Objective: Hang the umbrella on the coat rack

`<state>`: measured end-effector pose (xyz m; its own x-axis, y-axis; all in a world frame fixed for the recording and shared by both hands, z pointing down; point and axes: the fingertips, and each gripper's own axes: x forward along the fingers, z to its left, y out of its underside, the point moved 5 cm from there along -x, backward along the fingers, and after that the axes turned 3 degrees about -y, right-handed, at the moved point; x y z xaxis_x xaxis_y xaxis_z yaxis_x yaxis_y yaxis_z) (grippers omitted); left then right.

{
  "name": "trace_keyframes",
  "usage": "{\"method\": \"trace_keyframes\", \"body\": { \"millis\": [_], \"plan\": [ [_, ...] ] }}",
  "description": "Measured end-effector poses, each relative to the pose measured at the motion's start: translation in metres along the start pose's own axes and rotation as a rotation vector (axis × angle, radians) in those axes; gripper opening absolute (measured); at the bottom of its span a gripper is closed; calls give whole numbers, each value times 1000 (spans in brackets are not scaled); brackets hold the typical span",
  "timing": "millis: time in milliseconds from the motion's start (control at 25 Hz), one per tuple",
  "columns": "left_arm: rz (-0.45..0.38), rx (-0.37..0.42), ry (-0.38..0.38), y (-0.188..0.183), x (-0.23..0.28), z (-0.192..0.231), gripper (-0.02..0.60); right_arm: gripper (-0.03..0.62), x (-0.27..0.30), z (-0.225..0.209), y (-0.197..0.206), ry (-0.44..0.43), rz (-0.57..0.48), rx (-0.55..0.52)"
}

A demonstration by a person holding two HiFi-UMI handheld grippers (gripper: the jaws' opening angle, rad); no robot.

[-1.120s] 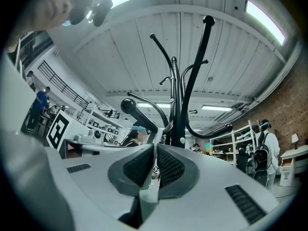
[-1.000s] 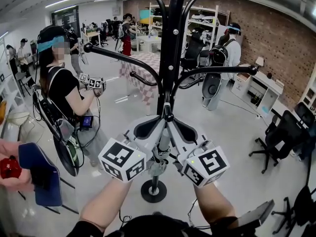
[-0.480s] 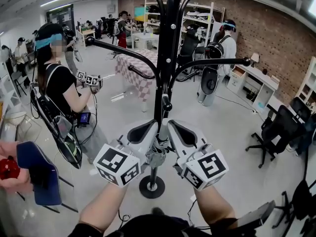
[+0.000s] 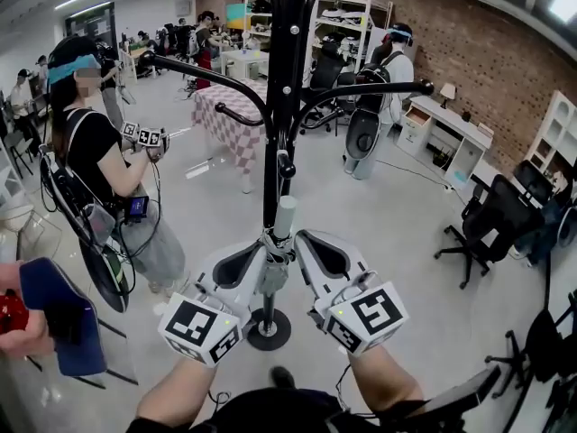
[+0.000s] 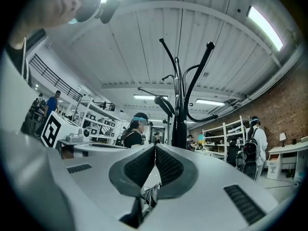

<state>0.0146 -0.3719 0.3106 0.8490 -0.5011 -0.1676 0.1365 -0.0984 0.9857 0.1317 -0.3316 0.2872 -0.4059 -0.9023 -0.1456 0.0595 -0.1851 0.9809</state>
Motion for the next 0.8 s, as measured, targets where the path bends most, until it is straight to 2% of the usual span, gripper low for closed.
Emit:
{"method": "trace_keyframes", "body": {
  "millis": [200, 600, 800],
  "plan": [
    [27, -19, -10, 12, -12, 3, 11, 9, -5, 12, 17, -8, 37, 10],
    [65, -99, 6, 28, -32, -8, 11, 8, -23, 19, 29, 54, 73, 36],
    [58, -118, 17, 32, -38, -11, 11, 8, -27, 25, 31, 54, 79, 40]
  ]
}}
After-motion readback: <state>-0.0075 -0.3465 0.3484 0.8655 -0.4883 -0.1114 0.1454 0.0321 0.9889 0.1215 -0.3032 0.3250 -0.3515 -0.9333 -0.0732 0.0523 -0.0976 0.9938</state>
